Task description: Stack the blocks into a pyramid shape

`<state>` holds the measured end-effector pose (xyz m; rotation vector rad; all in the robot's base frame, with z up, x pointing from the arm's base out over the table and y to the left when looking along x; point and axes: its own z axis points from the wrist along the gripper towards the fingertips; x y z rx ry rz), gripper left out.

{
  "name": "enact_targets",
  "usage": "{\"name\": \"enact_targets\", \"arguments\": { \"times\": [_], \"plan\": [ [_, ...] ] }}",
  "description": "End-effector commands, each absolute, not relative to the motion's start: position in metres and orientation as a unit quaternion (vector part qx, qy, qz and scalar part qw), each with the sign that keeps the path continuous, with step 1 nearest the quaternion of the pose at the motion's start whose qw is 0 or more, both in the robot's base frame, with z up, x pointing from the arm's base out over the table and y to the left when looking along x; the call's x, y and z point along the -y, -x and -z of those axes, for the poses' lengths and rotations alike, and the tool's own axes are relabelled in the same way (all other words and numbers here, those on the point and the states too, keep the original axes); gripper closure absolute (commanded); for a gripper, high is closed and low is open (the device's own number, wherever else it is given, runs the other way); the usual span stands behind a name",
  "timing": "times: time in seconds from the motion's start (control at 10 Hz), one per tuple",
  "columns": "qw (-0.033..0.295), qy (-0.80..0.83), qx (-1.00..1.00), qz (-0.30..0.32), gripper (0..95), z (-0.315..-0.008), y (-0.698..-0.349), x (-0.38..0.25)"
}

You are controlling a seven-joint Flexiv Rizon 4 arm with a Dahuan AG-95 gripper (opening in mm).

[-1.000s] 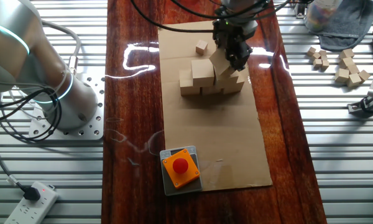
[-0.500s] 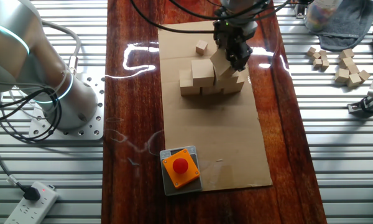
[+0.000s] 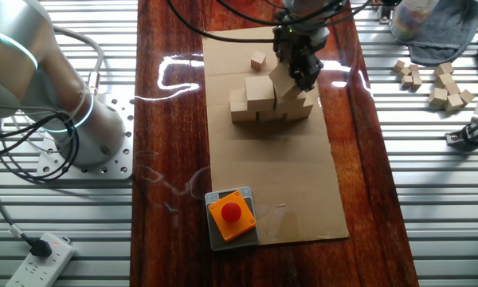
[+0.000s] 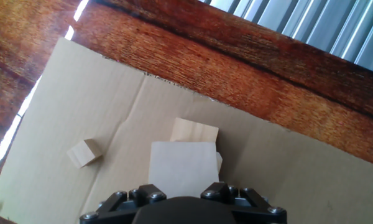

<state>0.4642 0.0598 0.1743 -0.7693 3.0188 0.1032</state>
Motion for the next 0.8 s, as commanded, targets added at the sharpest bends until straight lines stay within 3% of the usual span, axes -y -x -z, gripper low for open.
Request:
{"name": "enact_targets", "arguments": {
  "times": [0.1,0.8],
  "plan": [
    [0.011,0.225,-0.974,-0.034,95.0,-0.1732,-0.4640,-0.0600],
    [0.009,0.179,-0.983,-0.036,95.0,-0.1743,-0.4635,-0.0601]
  ]
}}
